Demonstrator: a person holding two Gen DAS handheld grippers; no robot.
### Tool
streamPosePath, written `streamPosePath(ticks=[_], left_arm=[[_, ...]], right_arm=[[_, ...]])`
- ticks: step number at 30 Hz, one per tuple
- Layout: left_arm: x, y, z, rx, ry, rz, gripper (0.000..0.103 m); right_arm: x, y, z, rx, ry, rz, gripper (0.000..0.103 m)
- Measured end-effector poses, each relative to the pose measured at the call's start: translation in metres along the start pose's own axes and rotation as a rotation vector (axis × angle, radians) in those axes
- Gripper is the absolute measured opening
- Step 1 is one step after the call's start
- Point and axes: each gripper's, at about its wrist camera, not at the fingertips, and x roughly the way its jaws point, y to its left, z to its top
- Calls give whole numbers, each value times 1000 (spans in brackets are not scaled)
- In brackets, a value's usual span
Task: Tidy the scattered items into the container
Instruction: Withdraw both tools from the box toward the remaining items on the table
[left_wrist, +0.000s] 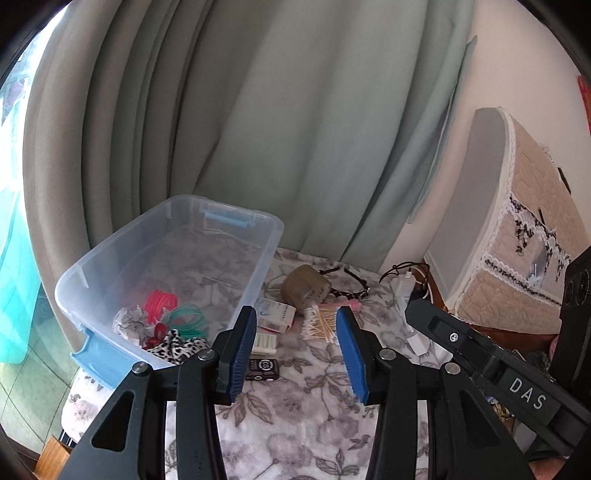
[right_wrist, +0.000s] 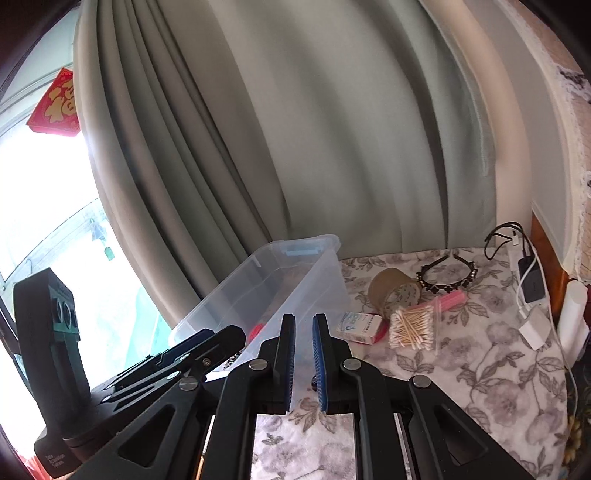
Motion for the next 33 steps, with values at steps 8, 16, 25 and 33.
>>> streamPosePath(ticks=[8,16,25,33], left_arm=[[24,-42,-25,142,78,-54,47],[53,-64,-53,213,166,-90,47],[76,-53,-62,269,120,86,49],[104,-33,-71,221,154,226,60]], right_arm=[[-15,-58,-2,122,-41,-62,13],[-7,-91,-13,186,-14,-82,13],[19,-116,-30,234,57,-92,13],[57,-130,-46,245,162,-93,13]])
